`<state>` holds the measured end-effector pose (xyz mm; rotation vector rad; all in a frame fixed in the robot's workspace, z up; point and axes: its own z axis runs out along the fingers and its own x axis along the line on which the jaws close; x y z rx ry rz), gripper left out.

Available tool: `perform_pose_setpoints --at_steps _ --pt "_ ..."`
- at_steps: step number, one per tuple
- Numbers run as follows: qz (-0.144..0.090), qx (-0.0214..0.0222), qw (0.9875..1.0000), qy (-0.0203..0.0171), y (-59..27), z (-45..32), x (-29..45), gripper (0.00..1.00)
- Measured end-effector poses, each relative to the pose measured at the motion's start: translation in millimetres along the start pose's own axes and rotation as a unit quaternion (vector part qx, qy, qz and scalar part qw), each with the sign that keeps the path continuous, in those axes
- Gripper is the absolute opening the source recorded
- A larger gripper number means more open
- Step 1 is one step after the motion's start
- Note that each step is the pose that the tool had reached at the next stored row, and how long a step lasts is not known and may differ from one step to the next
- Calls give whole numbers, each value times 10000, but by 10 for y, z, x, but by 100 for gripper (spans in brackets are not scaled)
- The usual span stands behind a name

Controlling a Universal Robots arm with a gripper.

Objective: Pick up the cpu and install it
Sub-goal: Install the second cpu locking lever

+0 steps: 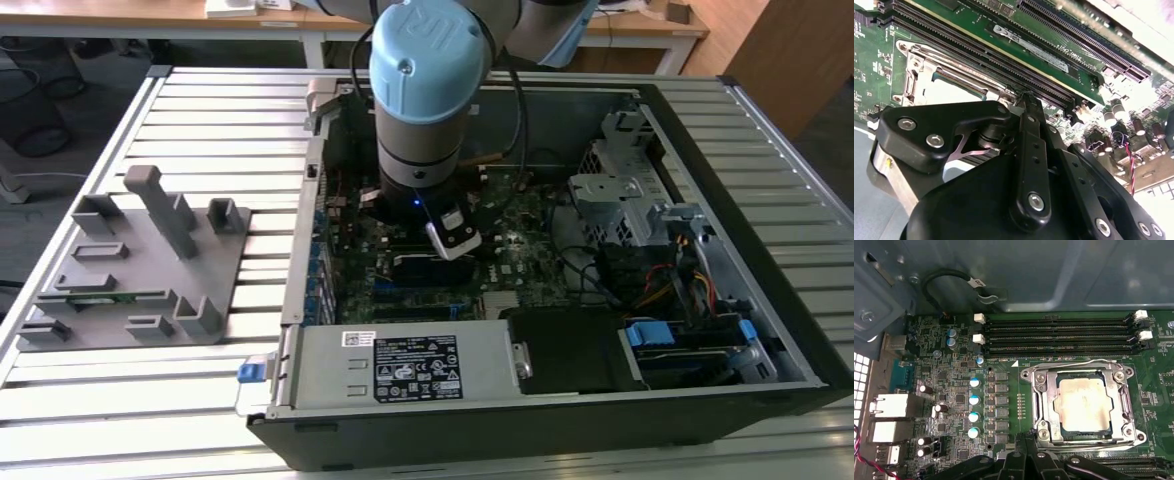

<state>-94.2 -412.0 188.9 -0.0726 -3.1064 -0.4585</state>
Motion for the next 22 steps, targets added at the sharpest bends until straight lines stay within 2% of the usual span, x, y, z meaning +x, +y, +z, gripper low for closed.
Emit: perform_pose_setpoints --at_steps 6,22 --pt "0 6 10000 1 1 -7 0 11" --pt "2 5 10000 7 47 -157 2 11"
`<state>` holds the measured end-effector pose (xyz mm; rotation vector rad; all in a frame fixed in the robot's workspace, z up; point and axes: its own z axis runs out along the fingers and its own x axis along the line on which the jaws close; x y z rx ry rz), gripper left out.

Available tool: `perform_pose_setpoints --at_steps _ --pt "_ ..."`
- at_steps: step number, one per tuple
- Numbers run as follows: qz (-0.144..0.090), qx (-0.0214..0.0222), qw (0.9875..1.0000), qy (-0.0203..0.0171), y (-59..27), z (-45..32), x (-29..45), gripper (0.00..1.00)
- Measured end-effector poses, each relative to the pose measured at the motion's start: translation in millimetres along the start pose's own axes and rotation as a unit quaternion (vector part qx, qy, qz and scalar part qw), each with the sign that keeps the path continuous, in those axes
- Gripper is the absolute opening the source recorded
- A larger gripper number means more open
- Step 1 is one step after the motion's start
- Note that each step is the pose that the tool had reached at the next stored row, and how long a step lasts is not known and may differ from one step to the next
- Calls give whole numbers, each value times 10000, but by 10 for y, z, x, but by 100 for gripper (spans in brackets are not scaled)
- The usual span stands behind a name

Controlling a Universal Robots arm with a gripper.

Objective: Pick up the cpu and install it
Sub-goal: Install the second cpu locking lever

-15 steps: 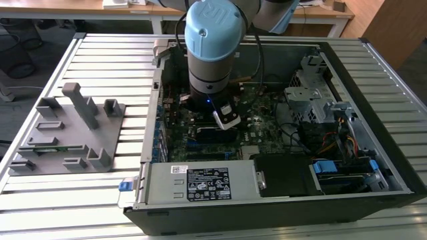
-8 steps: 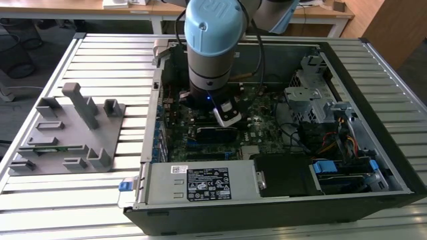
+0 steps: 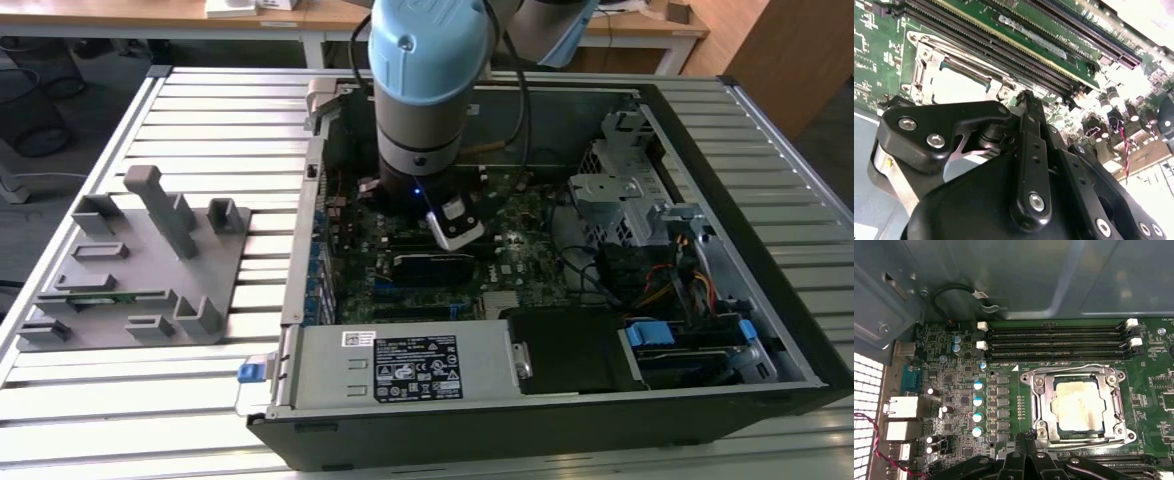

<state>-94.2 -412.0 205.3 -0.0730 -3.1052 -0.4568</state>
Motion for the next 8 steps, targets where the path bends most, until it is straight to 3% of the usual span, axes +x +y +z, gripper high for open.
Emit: perform_pose_setpoints --at_steps 8 --pt "0 0 10000 2 20 -69 0 11"
